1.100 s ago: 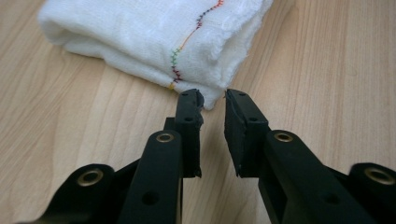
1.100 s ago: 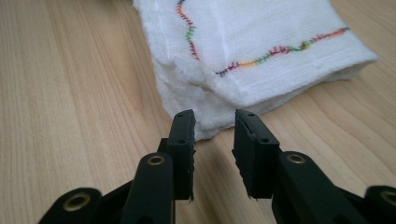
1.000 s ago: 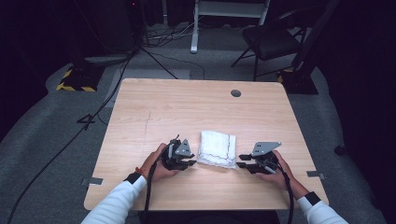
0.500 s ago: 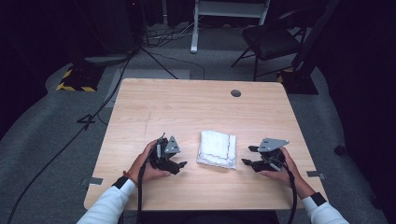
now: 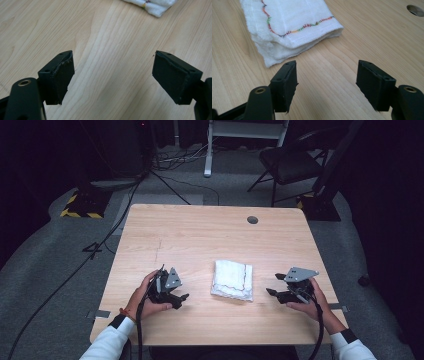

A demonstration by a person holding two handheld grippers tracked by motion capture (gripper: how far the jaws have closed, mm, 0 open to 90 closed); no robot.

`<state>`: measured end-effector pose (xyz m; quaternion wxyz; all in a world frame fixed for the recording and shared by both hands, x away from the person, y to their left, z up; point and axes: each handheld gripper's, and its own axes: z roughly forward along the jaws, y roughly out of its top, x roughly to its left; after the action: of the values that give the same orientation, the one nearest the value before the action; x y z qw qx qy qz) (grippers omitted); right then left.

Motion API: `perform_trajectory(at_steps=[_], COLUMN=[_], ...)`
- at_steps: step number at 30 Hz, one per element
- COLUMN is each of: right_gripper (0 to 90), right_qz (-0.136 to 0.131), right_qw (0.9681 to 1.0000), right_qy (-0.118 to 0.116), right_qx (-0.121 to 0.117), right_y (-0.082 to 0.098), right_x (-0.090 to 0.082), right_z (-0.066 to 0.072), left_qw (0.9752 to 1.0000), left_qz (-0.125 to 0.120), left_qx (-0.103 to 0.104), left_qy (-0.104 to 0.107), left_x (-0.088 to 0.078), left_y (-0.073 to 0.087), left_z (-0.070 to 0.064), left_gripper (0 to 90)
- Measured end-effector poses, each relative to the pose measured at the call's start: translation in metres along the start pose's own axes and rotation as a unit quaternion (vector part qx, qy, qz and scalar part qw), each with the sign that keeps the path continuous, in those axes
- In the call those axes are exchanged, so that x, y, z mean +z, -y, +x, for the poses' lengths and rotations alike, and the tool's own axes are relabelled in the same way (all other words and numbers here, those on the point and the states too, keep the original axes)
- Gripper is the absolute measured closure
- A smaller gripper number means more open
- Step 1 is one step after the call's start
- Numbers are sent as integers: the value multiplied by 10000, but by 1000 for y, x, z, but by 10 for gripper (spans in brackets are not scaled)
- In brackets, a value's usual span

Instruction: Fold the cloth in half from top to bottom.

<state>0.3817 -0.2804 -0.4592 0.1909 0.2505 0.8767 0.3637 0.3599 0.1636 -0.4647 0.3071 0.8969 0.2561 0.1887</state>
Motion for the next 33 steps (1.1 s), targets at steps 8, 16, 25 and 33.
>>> perform_trajectory(at_steps=[8, 16, 25, 33], right_gripper=[319, 298, 275, 258], right_qz=[60, 191, 328, 429], right_qw=[9998, 9990, 9975, 9957], right_qy=[157, 381, 568, 673], right_qx=[95, 150, 273, 465], right_y=[13, 26, 43, 64], right_x=[-10, -19, -26, -34], right_z=[-5, -10, -16, -21], left_qw=[9998, 9993, 9982, 9981], left_qz=[57, 111, 310, 200], left_qx=[-42, -111, -144, -450], left_qy=[-201, -338, -497, -368], left_x=[-11, -17, -19, -21], left_y=[13, 24, 36, 50], left_z=[4, 7, 8, 14], left_gripper=[189, 188, 186, 187])
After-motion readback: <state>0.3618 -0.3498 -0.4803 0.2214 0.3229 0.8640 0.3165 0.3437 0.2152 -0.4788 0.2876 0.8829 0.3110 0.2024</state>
